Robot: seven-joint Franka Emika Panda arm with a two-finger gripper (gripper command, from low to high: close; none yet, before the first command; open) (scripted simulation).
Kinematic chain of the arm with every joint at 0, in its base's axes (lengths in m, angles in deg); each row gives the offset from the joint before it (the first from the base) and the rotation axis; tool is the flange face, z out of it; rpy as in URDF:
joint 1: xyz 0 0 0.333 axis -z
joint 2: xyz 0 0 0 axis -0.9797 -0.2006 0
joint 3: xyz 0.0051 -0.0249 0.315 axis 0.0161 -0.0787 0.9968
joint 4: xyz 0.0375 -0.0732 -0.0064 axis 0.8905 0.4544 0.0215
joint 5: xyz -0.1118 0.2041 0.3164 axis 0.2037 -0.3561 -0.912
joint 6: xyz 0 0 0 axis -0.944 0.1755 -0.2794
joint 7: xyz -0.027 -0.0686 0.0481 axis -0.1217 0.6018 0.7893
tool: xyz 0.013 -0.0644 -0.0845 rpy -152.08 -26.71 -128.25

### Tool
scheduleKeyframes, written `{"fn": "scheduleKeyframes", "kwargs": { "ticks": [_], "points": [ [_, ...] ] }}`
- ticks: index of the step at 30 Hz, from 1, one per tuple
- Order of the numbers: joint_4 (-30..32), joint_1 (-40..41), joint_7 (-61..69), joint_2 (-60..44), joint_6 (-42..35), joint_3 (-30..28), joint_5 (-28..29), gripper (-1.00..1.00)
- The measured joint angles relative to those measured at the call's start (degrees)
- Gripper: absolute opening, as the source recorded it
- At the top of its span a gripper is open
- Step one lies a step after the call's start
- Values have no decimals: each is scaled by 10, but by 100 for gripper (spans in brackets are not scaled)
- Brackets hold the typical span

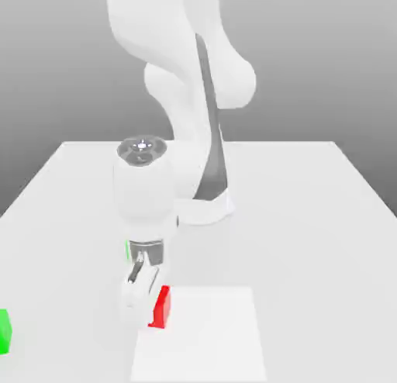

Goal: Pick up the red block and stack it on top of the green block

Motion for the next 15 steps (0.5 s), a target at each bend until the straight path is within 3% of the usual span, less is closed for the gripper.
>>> {"fn": "scheduleKeyframes", "kwargs": {
  "ticks": [8,15],
  "points": [
    [7,40,60,72,-56,61,-84,-100],
    [20,43,105,134,-107,78,-144,-100]
  ]
}}
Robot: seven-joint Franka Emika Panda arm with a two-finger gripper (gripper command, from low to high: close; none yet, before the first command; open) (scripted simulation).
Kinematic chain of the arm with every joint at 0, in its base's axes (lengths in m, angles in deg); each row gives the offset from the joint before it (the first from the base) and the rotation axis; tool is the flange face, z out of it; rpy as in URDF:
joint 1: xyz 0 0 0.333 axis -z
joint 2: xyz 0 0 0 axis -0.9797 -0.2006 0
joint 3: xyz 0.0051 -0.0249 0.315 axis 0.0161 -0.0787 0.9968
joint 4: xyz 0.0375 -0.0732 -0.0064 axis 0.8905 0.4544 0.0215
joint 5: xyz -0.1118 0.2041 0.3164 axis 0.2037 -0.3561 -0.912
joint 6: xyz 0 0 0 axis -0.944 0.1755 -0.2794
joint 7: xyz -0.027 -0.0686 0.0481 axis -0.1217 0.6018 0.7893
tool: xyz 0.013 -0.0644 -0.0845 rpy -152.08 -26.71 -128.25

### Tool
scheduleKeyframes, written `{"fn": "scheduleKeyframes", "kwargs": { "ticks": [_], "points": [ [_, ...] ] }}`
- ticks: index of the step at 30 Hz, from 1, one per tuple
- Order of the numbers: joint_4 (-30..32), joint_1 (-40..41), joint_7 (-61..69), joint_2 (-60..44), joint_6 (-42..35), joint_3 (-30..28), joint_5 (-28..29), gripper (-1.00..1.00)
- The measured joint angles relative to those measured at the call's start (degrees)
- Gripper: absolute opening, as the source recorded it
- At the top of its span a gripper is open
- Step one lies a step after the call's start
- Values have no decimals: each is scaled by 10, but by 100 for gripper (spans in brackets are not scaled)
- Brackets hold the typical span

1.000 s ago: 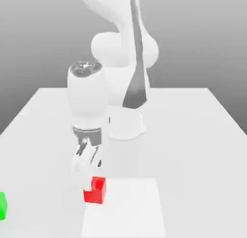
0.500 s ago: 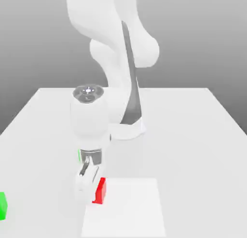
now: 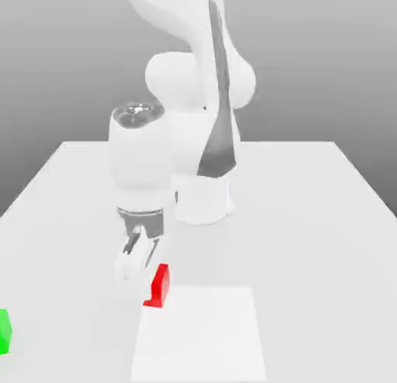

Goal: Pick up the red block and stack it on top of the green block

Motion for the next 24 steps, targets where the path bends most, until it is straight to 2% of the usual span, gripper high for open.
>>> {"fn": "scheduleKeyframes", "kwargs": {
  "ticks": [2,7,15,17,20,21,24],
  "points": [
    [-9,-2,14,6,-15,-4,-13,-100],
    [-101,55,55,-29,-69,-36,-33,-100],
    [-263,125,80,-113,-151,-110,-5,-100],
    [-289,136,80,-143,-148,-125,4,-100],
    [-299,135,77,-202,-100,-134,12,-100],
    [-300,135,76,-213,-90,-135,14,100],
    [-300,135,76,-213,-90,-135,14,100]
  ]
}}
